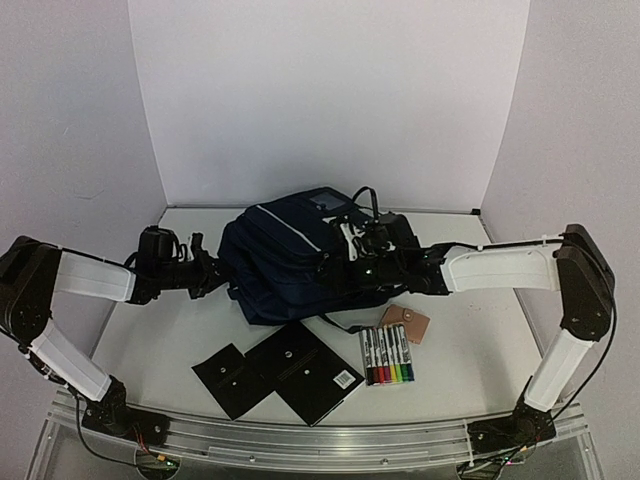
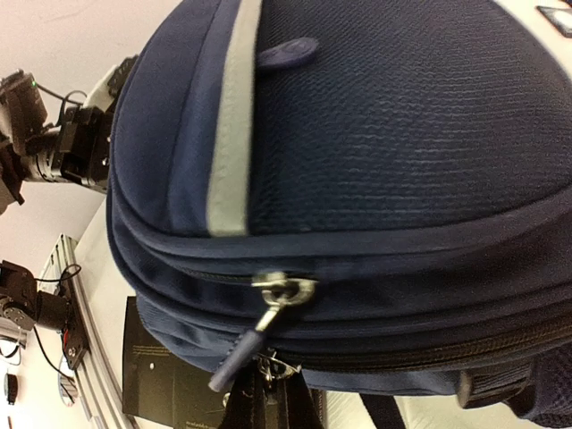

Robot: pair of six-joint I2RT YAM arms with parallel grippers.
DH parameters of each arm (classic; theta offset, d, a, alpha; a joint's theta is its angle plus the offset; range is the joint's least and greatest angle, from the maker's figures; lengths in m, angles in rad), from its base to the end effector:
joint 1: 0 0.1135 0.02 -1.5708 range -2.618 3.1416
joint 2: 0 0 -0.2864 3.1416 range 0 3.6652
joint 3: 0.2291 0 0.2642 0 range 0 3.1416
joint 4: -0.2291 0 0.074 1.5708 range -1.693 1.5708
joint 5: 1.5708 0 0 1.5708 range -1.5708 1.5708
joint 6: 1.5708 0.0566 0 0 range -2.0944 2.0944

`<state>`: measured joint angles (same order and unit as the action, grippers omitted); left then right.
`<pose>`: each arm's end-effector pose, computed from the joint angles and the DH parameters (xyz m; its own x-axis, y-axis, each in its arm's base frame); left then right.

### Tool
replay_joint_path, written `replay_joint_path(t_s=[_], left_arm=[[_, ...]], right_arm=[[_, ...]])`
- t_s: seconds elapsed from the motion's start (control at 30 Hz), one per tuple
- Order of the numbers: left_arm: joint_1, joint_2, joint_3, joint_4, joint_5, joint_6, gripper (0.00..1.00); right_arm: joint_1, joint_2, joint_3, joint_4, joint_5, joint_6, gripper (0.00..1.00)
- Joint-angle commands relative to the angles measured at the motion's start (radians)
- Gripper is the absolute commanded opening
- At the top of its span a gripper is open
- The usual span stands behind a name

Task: Pack the student bag
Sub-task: Unzip the student bag at the center of the board.

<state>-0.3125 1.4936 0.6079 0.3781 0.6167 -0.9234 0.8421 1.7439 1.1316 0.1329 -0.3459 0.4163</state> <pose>0.2870 -0.1271 0.1794 -0.8627 -0.4051 -0.3028 0.0724 0.4937 -0.8666 0.2702 0.3315 0.2381 -0.6457 -0.1521 -0.7483 -0.7009 0.5069 0.5018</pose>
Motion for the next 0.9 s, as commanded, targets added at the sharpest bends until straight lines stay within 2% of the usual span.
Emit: replay_joint_path(t_s=[0.0, 0.23, 0.43, 0.5, 0.53, 0.57, 0.73, 0.8, 0.87], left_arm=[[-0.079, 0.015, 0.083, 0.077, -0.012, 0.026, 0.00], [-0.176, 0.062, 0.130, 0.067, -0.069, 0.058, 0.00], [-0.233, 0.088, 0.132, 0.055, -0.113, 0.066, 0.00], [-0.235, 0.062, 0.118, 0.036, -0.134, 0.069, 0.00], [-0.235, 0.039, 0.112, 0.006, -0.159, 0.080, 0.02], [-0.235, 0.011, 0.110, -0.027, -0.188, 0.098, 0.07], [-0.235, -0.157, 0.131, -0.298, -0.366, 0.227, 0.58], [-0.236, -0.212, 0.151, -0.425, -0.429, 0.280, 0.68], [-0.244, -0.243, 0.173, -0.481, -0.461, 0.341, 0.71]], right_arm=[[0.046, 0.003, 0.143, -0.039, -0.035, 0.041, 0.00], [0.087, 0.112, 0.289, -0.043, -0.070, 0.129, 0.00], [0.095, 0.210, 0.393, -0.044, -0.014, 0.188, 0.00], [0.096, 0.214, 0.403, -0.044, -0.002, 0.188, 0.04], [0.096, 0.208, 0.404, -0.044, -0.001, 0.184, 0.10], [0.096, 0.195, 0.402, -0.046, -0.001, 0.177, 0.15], [0.096, 0.072, 0.348, -0.085, -0.001, 0.133, 0.45], [0.096, 0.014, 0.321, -0.113, 0.035, 0.113, 0.55], [0.094, -0.045, 0.298, -0.160, 0.093, 0.093, 0.60]])
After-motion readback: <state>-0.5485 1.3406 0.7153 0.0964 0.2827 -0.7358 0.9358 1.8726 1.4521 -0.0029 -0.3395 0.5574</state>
